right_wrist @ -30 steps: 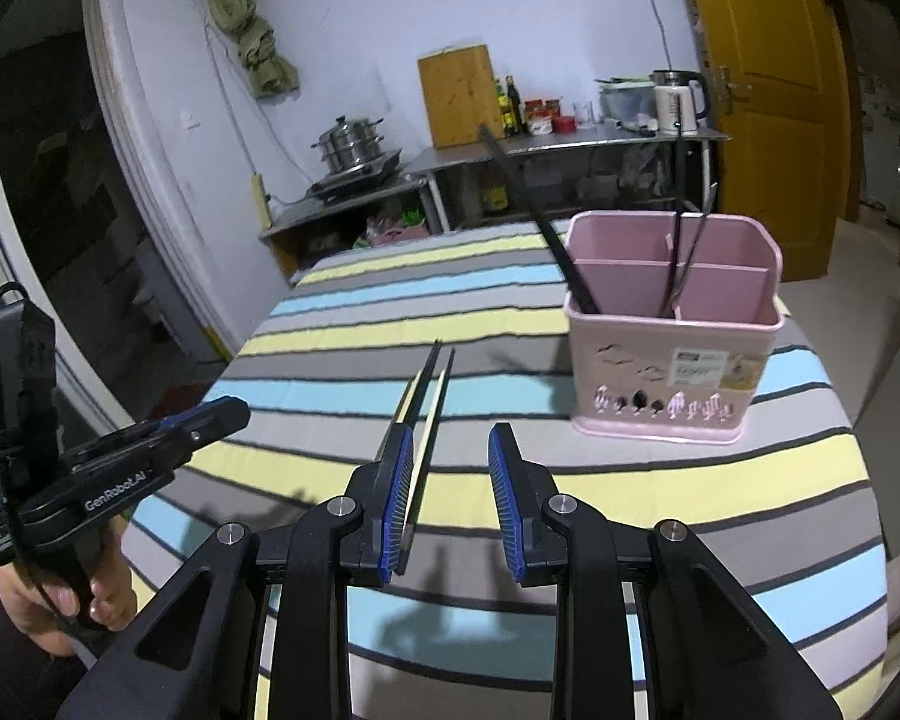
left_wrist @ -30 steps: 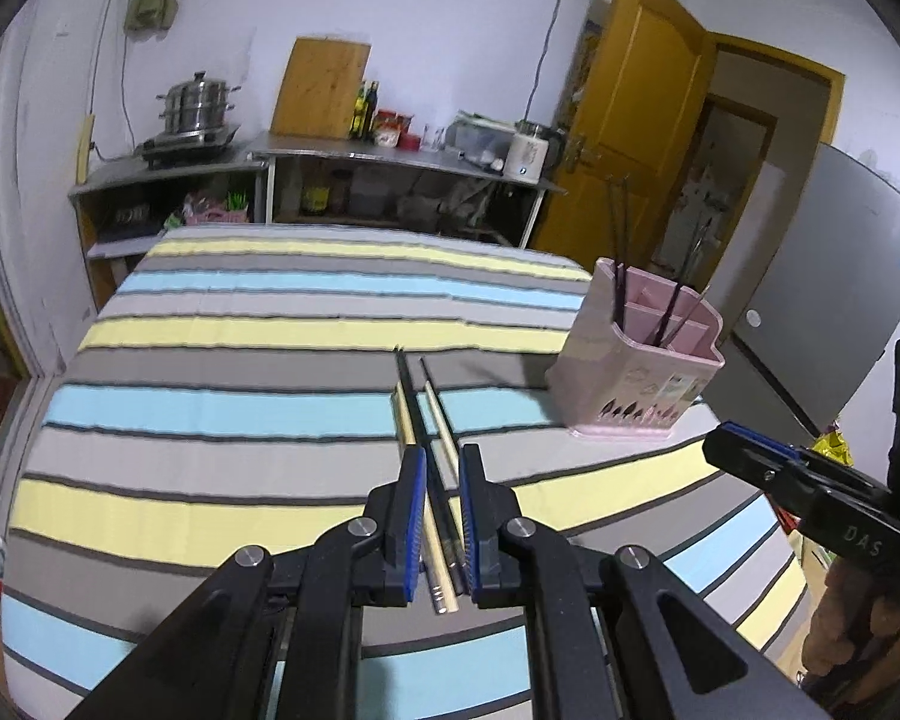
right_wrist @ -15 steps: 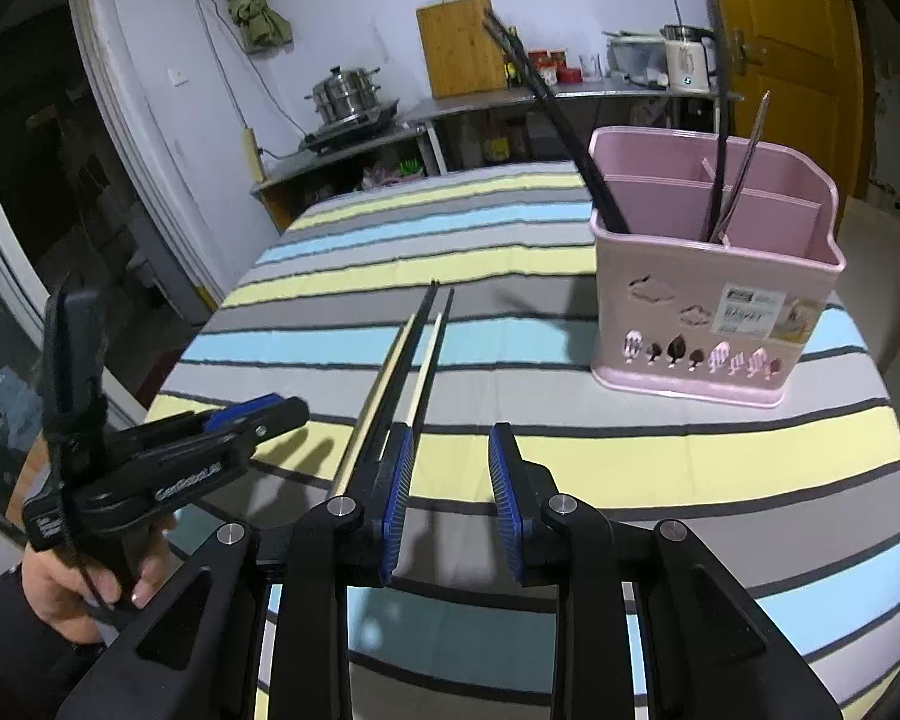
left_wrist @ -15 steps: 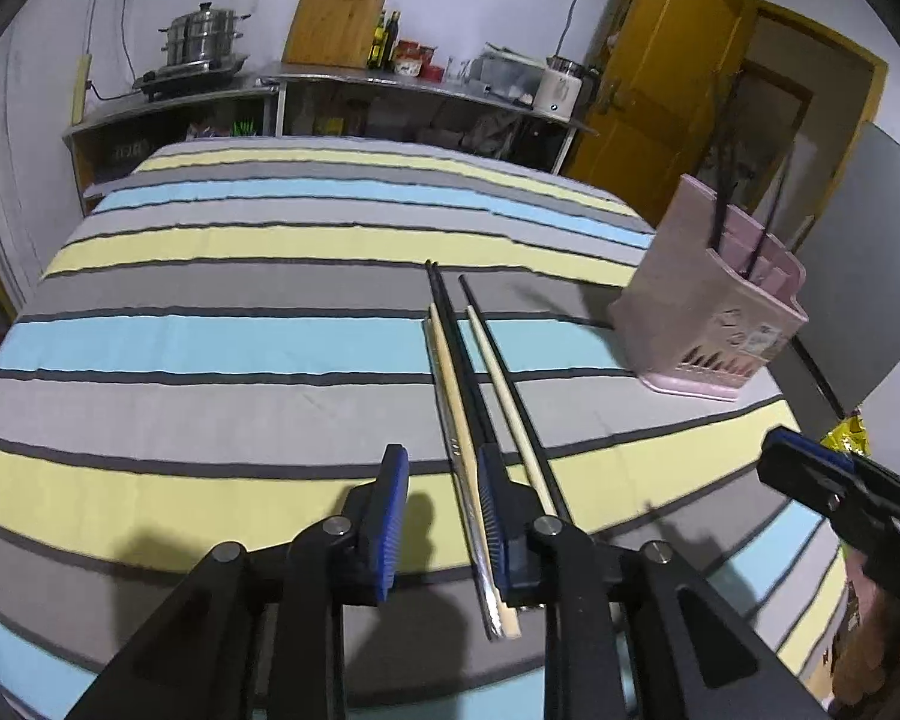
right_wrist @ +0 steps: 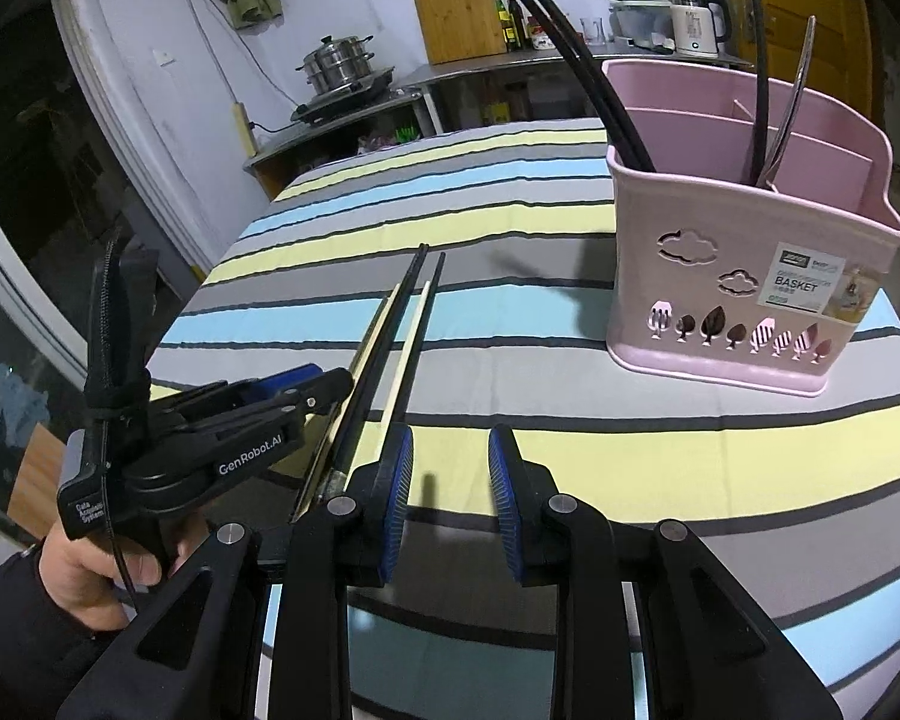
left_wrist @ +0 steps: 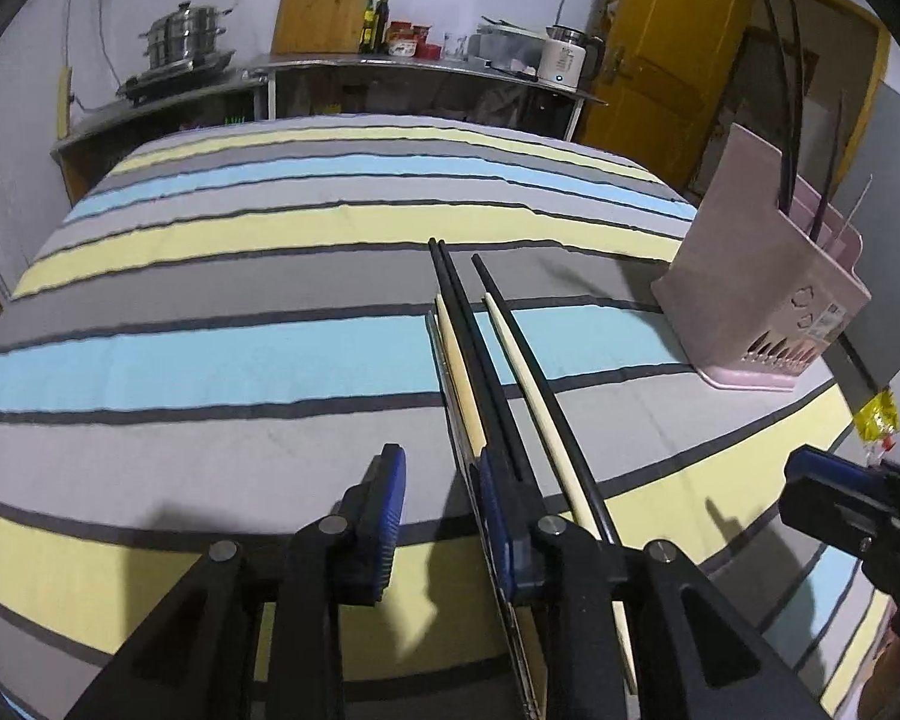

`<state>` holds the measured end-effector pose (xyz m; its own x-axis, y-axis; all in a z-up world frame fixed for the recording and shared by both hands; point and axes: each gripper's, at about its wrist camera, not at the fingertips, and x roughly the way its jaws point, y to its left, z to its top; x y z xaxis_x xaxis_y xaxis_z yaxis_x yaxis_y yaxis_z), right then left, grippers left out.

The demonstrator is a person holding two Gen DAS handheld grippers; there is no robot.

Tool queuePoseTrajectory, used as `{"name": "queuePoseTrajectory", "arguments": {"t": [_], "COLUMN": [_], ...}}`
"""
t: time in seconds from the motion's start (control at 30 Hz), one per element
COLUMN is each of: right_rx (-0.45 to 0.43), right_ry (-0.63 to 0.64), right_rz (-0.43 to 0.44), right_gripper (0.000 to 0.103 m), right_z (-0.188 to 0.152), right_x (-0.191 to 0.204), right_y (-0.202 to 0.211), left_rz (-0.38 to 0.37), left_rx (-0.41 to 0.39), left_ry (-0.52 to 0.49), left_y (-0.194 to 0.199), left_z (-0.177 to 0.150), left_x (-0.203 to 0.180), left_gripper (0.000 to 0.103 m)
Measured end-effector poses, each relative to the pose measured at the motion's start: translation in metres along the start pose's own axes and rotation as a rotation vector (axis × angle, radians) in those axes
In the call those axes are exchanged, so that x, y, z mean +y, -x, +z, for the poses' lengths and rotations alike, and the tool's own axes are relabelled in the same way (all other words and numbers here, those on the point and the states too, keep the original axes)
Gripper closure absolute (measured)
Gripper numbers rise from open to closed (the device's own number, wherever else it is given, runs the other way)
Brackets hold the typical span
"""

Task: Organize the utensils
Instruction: 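Move both tools back down toward the remaining chopsticks on the table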

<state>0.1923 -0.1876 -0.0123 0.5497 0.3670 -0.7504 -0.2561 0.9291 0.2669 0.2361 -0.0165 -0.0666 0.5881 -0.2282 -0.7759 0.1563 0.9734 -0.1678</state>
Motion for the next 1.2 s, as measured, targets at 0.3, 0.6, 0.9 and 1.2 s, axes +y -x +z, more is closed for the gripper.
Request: {"name": "queuePoseTrajectory", "arguments": {"t": [0.3,0.6,0.9,1.2], "right_rx": [0.020,0.051,0.070,0.073], "right_ry": [0.002,0.012,0.047,0.027], "right_rz": [0.004,0.012,-0.015,-0.040], "right_gripper": [0.076,0.076,0.078,0.079], "right_z": [0.002,0.017,0.028,0.027], "right_x": [0.003,0.015,0.021,0.008], "right_y": [-0.016,-0.056,-0.088,-0.081], "left_rz": [0.040,0.050,0.057,0.051], "left_rx": [-0.006,0.016,0.004,-0.002], "left_ry": [0.009,0.049,-0.028,-0.003], "left_y": [0.006,0.000,-0.002,0.001], "left_z": [-0.003,0.009,0.008,0.007], "left_x": [0.012,0.023,0.025,0.034], "left_gripper": [0.075,0.075,0.077,0.077]}}
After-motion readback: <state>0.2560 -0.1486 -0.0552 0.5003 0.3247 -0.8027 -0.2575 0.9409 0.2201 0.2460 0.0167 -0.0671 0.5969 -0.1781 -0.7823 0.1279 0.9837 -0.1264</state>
